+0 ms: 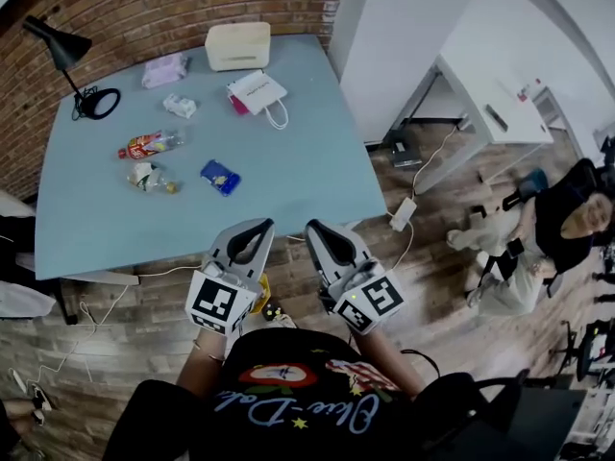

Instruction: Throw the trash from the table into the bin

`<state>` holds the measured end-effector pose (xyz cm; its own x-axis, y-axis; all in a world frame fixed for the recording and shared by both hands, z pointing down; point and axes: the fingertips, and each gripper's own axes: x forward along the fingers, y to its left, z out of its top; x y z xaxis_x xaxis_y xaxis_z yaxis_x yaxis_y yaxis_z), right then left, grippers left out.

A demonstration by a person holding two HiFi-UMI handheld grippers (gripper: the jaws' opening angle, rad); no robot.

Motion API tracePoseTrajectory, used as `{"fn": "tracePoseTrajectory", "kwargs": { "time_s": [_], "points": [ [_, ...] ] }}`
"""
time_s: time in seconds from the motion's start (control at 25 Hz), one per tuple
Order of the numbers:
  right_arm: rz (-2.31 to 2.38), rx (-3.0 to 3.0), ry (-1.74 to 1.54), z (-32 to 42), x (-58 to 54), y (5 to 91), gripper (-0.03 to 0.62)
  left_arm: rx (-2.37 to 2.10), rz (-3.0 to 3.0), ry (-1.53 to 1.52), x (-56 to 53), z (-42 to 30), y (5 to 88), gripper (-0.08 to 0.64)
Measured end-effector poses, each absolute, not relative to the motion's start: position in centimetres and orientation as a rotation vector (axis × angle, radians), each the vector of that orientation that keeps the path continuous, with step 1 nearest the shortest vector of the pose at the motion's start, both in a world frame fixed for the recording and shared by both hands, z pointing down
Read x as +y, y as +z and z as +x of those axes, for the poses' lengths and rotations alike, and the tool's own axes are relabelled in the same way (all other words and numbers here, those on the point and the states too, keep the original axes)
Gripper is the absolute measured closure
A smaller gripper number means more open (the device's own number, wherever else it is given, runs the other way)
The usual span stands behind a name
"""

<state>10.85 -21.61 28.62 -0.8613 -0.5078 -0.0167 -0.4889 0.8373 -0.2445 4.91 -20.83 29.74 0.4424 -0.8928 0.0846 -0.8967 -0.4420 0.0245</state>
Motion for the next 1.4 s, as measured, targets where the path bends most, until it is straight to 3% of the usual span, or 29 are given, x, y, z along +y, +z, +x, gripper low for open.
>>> {"fn": "tracePoseTrajectory", "kwargs": {
  "time_s": [1.4],
  "points": [
    [-0.654, 3.073, -0.32, 5.0, -27.1, 30.5, 0.584, -1.862, 2.448, 0.039, -23.8, -0.7, 30.7, 0.552]
  ]
}}
